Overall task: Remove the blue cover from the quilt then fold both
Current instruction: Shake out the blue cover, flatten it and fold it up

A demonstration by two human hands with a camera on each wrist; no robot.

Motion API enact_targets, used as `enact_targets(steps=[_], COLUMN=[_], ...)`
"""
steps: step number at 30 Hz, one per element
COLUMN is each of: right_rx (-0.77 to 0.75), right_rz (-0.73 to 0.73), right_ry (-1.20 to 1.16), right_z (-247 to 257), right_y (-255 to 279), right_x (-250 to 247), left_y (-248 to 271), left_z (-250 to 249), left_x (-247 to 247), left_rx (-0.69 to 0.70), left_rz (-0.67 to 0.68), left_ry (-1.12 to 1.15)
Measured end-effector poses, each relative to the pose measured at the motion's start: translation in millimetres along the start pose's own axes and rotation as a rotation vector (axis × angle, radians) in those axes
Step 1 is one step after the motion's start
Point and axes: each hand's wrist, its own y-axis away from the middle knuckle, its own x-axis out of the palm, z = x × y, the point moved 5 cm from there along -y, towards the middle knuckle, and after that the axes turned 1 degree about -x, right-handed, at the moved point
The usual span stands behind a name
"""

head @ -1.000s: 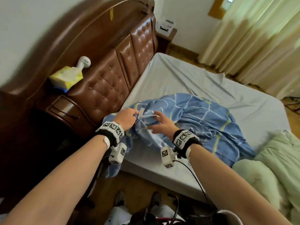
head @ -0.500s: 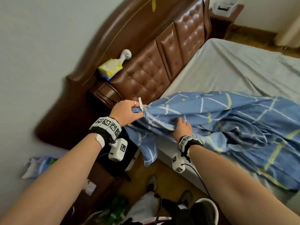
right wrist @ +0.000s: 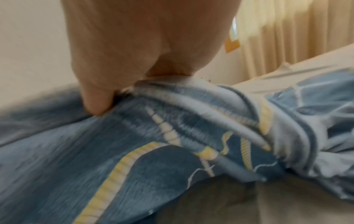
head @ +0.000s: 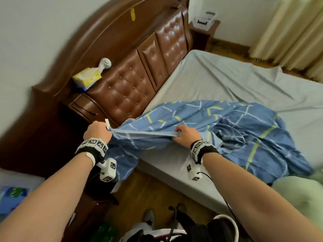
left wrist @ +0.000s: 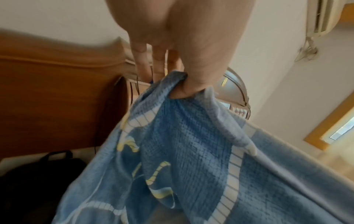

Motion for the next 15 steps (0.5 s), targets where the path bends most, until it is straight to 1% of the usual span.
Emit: enact_targets(steps=[1, 3, 4, 6, 8, 9, 10, 11, 12, 13, 14, 15], right_rx=[0.022, 0.084, 0.12, 0.205, 0.27, 0.264, 0.234, 0.186, 0.134, 0.079, 0.032, -0.005], right_rz=[0.034, 0.084, 0.076, 0.004, -0.074, -0.1, -0.125, -0.151, -0.178, -0.201, -0.212, -0.218], right_ry=[0.052, 0.169, 0.209, 0.216, 0.102, 0.04, -0.006, -0.045, -0.078, -0.103, -0.116, -0.128], right_z=[-8.4, -25.2, -32.6, -41.3, -36.0, -27.1, -16.0, -3.0, 10.0, 21.8, 31.5, 37.7], right_y=[10.4, 35.5, 47.0, 65.2, 77.2, 80.6, 82.8, 85.6, 87.8, 90.6, 94.2, 97.9], right_x=[-5.5, -13.5, -16.4, -19.6, -22.8, -25.9, -29.6, -34.7, -39.9, -43.9, -47.2, -49.3], left_y=[-2.6, -4.5, -3.3, 2.5, 14.6, 24.7, 38.7, 57.5, 78.6, 97.6, 112.2, 121.9], left_z=[-4.2, -14.5, -20.0, -35.0, -60.0, -77.5, -99.1, -121.8, -143.9, -162.4, -176.3, -186.0], left_x=[6.8, 19.1, 23.9, 30.7, 38.0, 42.3, 46.8, 49.6, 51.0, 52.1, 55.0, 57.4], left_rx=[-0.01, 0.021, 0.047, 0.126, 0.292, 0.43, 0.599, 0.775, 0.916, 0.998, 1.005, 0.965], left_rz=[0.013, 0.047, 0.058, 0.034, -0.002, 0.023, 0.059, 0.095, 0.148, 0.239, 0.349, 0.429], left_ry=[0.006, 0.019, 0.014, -0.021, -0.032, -0.037, -0.036, -0.016, 0.037, 0.117, 0.202, 0.264])
